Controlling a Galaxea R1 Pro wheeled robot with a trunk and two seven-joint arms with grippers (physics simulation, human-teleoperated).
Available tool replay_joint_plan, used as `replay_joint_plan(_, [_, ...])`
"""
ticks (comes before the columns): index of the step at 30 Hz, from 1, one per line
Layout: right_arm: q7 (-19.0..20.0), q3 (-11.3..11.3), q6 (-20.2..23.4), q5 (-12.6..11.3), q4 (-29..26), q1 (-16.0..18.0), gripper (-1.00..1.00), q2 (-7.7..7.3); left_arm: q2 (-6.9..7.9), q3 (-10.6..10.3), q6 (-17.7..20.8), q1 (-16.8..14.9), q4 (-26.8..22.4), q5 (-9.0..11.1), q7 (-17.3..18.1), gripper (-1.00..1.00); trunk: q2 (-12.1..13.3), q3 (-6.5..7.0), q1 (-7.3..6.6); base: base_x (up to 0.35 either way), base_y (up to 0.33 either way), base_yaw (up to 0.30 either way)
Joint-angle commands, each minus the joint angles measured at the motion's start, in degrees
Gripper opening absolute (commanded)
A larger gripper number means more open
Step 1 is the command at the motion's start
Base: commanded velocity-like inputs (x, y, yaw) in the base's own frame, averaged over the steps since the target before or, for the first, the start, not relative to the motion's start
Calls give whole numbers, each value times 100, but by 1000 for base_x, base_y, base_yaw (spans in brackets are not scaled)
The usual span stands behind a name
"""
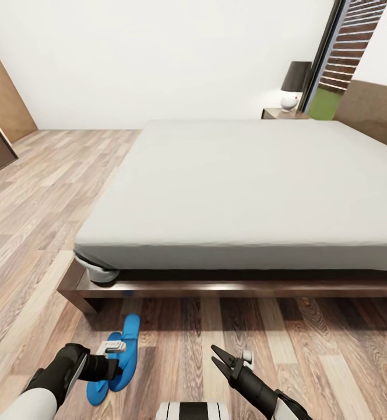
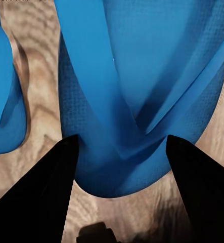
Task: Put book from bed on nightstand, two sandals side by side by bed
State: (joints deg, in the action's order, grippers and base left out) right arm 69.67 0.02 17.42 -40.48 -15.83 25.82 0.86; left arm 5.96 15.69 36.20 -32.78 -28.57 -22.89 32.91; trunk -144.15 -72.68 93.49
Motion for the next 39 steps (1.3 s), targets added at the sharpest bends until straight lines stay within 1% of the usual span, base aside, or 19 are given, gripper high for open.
replay_joint_plan(1, [14,0,60,-30,1,2,100,-1,-4,40,9,-6,-8,-57,43,-100,-3,-27,1,0,0,0])
replay_joint_plan(12, [20,-2,60,-30,1,2,100,-6,-4,40,-66,-111,-10,-57,35,-100,-18,-271,30,0,0,0])
replay_joint_plan(19, [94,-2,60,-28,-5,2,100,-6,-10,40,-299,-203,-32,-53,23,-100,-27,-426,48,0,0,0])
replay_joint_plan(24, [223,-2,60,-19,-1,2,100,-7,-5,40,-391,-218,-34,-55,22,-100,-34,-537,61,0,0,0])
replay_joint_plan(35, [248,-2,57,-5,9,2,100,2,43,38,-493,-220,-35,-61,18,-100,-49,-780,89,0,0,0])
replay_joint_plan(39, [248,-2,57,3,9,2,100,2,45,39,-699,-220,-35,-55,9,-100,-54,-869,99,0,0,0])
